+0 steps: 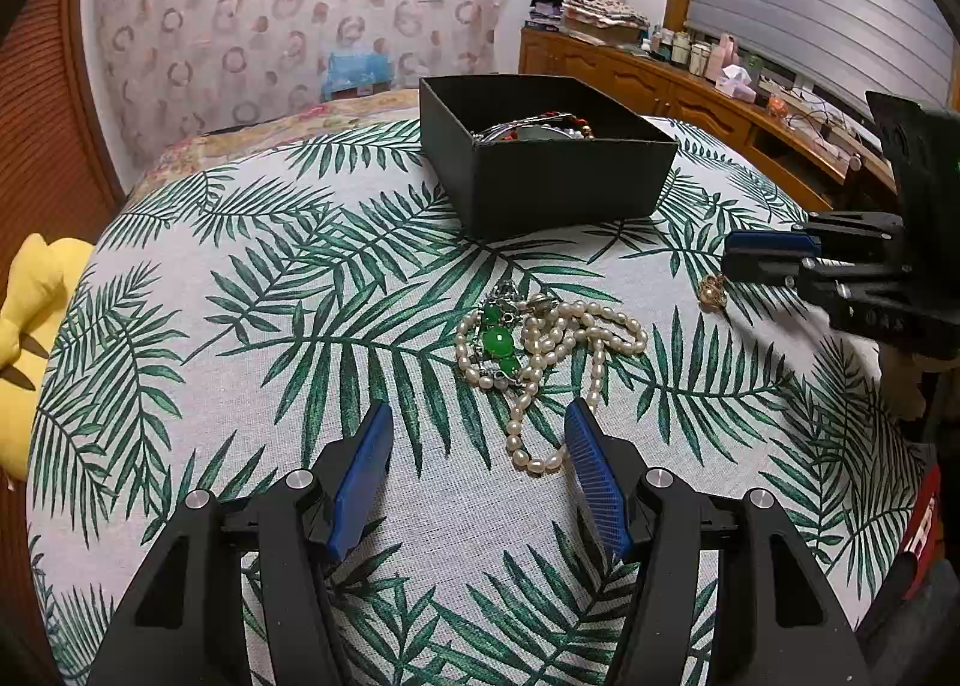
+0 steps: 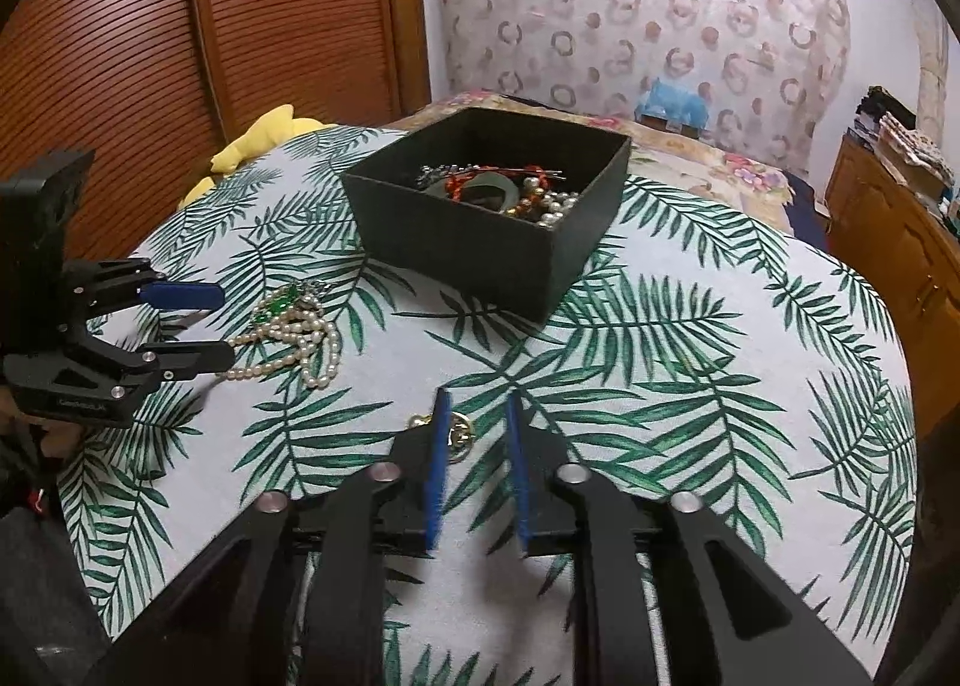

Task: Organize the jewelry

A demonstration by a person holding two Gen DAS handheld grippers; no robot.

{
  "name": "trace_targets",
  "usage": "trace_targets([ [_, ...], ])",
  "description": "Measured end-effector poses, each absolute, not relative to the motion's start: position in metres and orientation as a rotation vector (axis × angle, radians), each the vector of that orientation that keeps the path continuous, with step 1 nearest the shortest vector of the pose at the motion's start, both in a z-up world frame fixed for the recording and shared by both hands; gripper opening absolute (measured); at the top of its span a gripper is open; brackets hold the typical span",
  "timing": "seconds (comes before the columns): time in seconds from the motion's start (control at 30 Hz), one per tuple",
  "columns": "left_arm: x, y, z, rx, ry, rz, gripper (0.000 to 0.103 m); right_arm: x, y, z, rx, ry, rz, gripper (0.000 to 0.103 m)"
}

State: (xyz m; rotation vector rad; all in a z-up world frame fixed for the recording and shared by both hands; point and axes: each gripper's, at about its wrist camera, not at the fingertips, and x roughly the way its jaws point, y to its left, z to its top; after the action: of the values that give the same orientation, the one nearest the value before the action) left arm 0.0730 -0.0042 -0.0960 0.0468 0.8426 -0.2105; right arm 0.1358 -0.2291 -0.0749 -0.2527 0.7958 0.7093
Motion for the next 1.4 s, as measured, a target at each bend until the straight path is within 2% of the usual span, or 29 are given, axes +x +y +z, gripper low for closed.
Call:
trace_targets([
  [0.03,0.073,-0.004,-0.096,0.047,0.842,-0.210,0.057,0.135,-0.227,-0.076,-0.258,0.798,0.712,0.040],
  [0.27,0.073,-0.004,-0.096,0.047,0.843,-0.211,0.057,0.136,-0.211,-0.085,-0.313,0.842,0.713,0.040],
  [0.33,0.073,-0.004,-0.096,0.046,0.842,-0.211,0.057,0.136,-0.210,-0.085,-0.322,0.840,0.708,0.029],
  [0.37,0.073,-0.004,-0.096,0.046,0.842,-0.211,0.057,0.137,-0.210,-0.085,-0.323,0.840,0.709,0.028],
  [0.9,0.073,-0.004,-0.097,0.048,0.842,-0.214,0.057,0.132,-0.218,-0.057,-0.297,0.754,0.692,0.028],
  [0.97,0.073,-0.005,-0.096,0.051,0.841,-0.226,0.052,0.132,-0.220,-0.055,-0.299,0.749,0.683,0.028],
  [1.0,0.073,-0.006,-0.096,0.057,0.841,-0.228,0.045,0.132,-0.221,-0.055,-0.301,0.748,0.679,0.028],
  [1.07,0.074,-0.009,-0.097,0.089,0.841,-0.217,0.037,0.132,-0.222,-0.055,-0.302,0.748,0.678,0.028],
  [1.17,0.075,-0.013,-0.096,0.100,0.840,-0.231,0.018,0.132,-0.222,-0.055,-0.303,0.749,0.678,0.028],
  [1.2,0.075,-0.014,-0.096,0.103,0.840,-0.246,0.006,0.132,-0.222,-0.055,-0.303,0.750,0.679,0.028],
  [1.4,0.068,-0.016,-0.086,0.099,0.809,-0.263,0.004,0.131,-0.224,-0.058,-0.303,0.751,0.677,0.028],
])
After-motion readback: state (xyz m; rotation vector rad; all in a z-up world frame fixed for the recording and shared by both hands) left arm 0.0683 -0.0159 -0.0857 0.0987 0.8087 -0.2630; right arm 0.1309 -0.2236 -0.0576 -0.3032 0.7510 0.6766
